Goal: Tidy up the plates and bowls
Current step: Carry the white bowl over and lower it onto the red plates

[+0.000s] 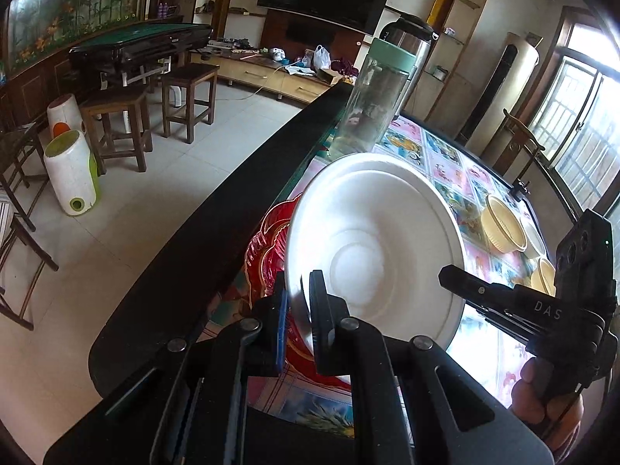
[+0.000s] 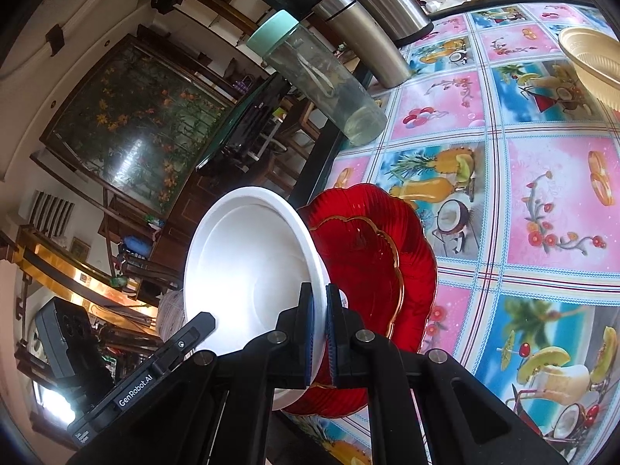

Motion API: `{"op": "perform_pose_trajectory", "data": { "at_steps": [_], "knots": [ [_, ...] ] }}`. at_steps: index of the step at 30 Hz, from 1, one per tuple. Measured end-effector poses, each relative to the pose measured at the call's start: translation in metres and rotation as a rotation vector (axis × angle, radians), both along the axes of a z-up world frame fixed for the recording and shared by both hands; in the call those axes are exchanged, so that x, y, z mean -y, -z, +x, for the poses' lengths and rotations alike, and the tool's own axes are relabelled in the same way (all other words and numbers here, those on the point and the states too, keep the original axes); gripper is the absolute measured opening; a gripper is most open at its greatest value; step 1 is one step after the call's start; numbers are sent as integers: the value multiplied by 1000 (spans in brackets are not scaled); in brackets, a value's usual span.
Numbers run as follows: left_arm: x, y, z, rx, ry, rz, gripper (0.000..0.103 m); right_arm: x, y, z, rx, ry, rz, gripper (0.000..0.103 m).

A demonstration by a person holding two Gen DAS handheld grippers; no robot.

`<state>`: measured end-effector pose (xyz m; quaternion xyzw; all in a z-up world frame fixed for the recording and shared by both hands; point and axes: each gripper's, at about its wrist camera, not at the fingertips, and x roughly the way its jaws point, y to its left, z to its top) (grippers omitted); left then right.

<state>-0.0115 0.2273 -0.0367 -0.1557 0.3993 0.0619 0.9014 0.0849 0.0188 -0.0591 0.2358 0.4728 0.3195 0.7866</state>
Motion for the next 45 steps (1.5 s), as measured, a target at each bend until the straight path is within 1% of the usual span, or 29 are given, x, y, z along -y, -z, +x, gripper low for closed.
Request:
{"op": "perform_pose_trajectory", "data": {
  "at_steps": [7, 14, 27, 33, 36, 41, 42, 45],
  "knots": [
    [2, 1, 3, -11, -3, 24, 8, -2, 5, 2, -23, 4, -17, 6],
    [1, 12, 11, -62, -5, 32, 8, -5, 10, 4, -46, 8, -43, 6],
    [4, 26, 20, -98, -12, 76, 8, -7, 26, 10, -83, 8, -60, 6],
    [8, 29, 24, -111, -26, 145, 11, -6, 32, 15, -91, 13, -68, 6],
    [9, 29, 25, -108, -33, 162, 17, -5, 34, 16, -92, 15, -68, 6],
    [9, 29, 25, -103, -38, 187, 22, -4, 36, 18, -89, 27, -67, 6],
    [9, 29, 25, -101, -40, 194, 25, -5, 37, 18, -85, 30, -70, 6],
    [10, 28, 24, -96, -42, 206, 28, -4, 38, 17, -73, 39, -65, 6]
  ]
}}
